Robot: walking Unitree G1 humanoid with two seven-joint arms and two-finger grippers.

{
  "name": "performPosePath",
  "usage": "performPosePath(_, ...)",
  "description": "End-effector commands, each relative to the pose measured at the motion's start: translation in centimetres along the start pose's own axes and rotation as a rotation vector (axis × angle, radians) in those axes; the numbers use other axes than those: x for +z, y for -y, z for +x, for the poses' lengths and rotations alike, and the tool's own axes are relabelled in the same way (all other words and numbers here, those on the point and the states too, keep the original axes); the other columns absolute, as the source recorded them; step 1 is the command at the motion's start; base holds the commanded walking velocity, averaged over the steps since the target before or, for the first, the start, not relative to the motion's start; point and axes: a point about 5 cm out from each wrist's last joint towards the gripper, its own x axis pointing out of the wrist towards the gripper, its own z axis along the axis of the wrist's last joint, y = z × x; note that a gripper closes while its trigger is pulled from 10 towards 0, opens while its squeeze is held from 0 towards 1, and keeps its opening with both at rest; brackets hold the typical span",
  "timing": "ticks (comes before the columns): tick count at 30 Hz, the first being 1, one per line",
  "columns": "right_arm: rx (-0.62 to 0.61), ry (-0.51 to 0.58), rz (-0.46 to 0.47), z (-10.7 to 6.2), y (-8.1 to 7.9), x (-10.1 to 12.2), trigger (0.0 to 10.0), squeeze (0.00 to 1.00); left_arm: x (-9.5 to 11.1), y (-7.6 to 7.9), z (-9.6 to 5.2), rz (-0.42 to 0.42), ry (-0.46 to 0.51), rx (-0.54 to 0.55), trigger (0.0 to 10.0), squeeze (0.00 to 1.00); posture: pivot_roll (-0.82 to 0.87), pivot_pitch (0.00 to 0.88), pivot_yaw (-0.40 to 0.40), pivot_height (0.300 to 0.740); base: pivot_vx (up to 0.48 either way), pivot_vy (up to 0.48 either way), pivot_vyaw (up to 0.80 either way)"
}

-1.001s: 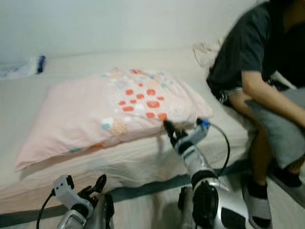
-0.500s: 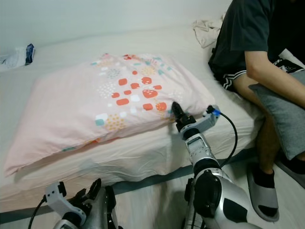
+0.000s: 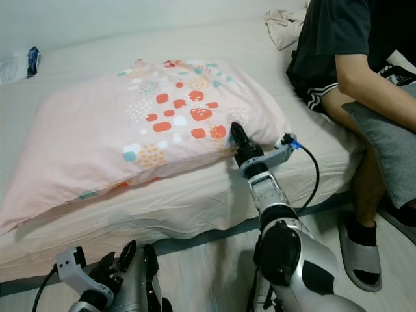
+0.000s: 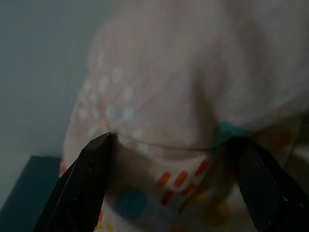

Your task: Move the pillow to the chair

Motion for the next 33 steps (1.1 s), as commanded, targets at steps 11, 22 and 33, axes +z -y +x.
performPosePath(11,0.173,-0.147,0.026,1.5,-3.8,-3.7,10.0,0.0,-1.2,0.4,-0.9,-0.032,-0.058,0.008,10.0,0.0,0.19,0.292,0.052,0.484,0.0,0.0,0.0)
performPosePath(22,0.001,-0.184,-0.136,1.9,-3.7,-4.3,10.0,0.0,-1.2,1.0,-0.4,-0.036,-0.07,-0.002,10.0,0.0,0.16,0.279,0.043,0.484,0.0,0.0,0.0)
performPosePath(33,0.157,-0.172,-0.088,2.7,-5.9,-4.2,0.0,0.0,-1.0,1.4,0.3,-0.036,-0.078,-0.016,10.0,0.0,0.13,0.267,0.042,0.484,0.0,0.0,0.0)
